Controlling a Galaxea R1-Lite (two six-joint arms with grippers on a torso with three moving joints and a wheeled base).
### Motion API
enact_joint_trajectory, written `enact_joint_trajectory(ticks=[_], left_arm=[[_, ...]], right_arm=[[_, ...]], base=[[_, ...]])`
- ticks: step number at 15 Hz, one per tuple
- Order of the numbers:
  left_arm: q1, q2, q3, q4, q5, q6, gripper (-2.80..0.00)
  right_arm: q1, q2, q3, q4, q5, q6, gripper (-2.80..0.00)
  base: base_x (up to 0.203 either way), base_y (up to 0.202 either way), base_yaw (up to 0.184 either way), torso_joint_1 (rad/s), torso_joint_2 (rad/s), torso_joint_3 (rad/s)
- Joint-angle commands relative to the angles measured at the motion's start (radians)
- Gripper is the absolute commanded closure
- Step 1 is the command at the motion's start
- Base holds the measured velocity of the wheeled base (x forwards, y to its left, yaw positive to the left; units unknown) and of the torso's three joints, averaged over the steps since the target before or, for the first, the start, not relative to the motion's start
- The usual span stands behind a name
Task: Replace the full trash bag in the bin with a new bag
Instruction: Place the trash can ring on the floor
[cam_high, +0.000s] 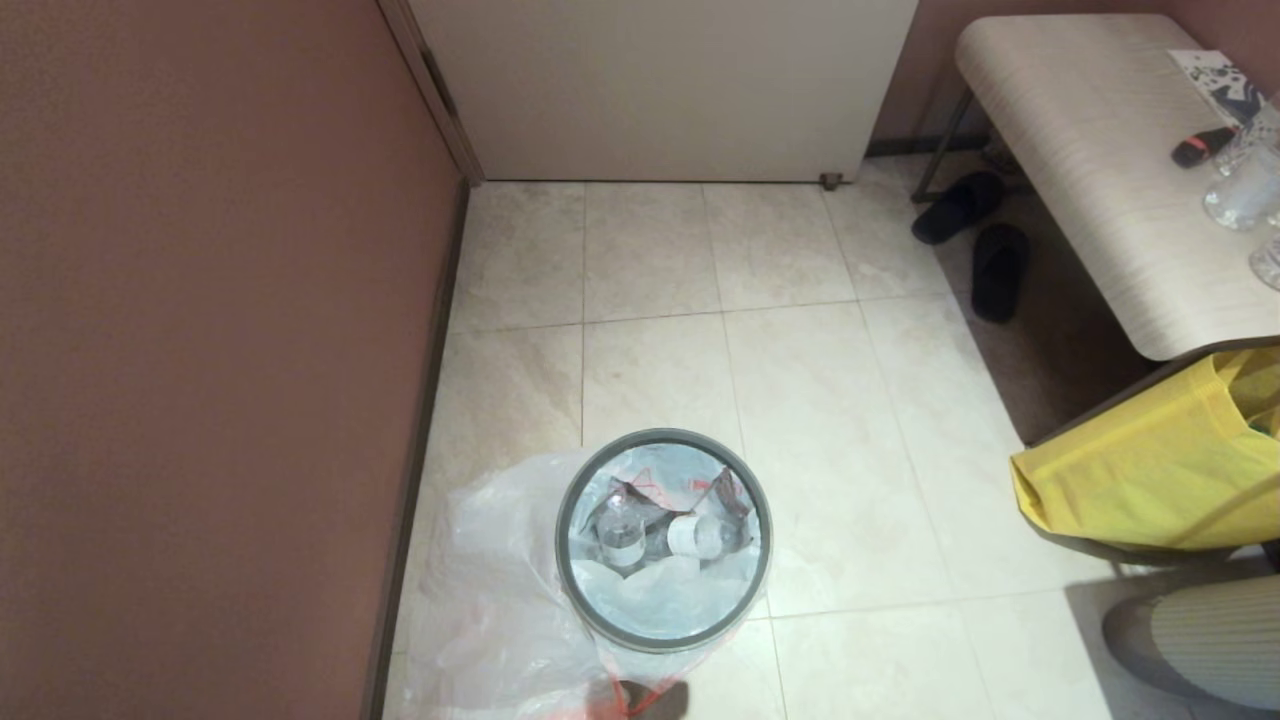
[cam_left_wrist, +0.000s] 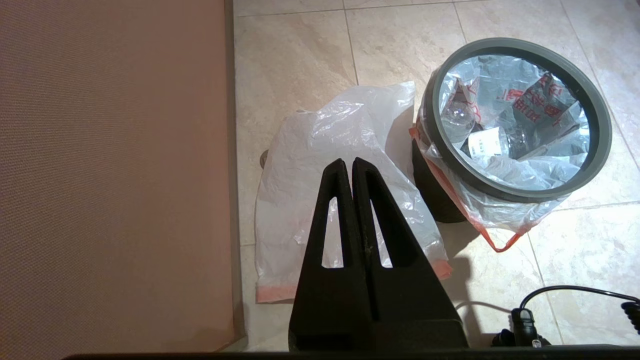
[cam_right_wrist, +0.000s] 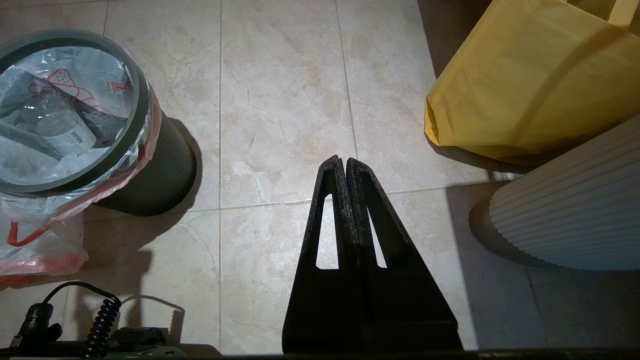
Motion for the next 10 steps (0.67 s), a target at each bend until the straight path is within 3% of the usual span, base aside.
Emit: enact_joint_trajectory(ticks=[1, 10], left_arm=[[0.0, 0.001, 0.0, 0.0, 0.0, 0.0, 0.0], [0.0, 0.001, 0.0, 0.0, 0.0, 0.0, 0.0]], right_arm=[[0.0, 0.001, 0.0, -0.001, 0.0, 0.0, 0.0], [0.0, 0.0, -0.039, 0.0, 0.0, -0.03, 0.0]], base=[[0.0, 0.0, 0.0, 0.0, 0.0, 0.0], [0.0, 0.0, 0.0, 0.0, 0.0, 0.0]])
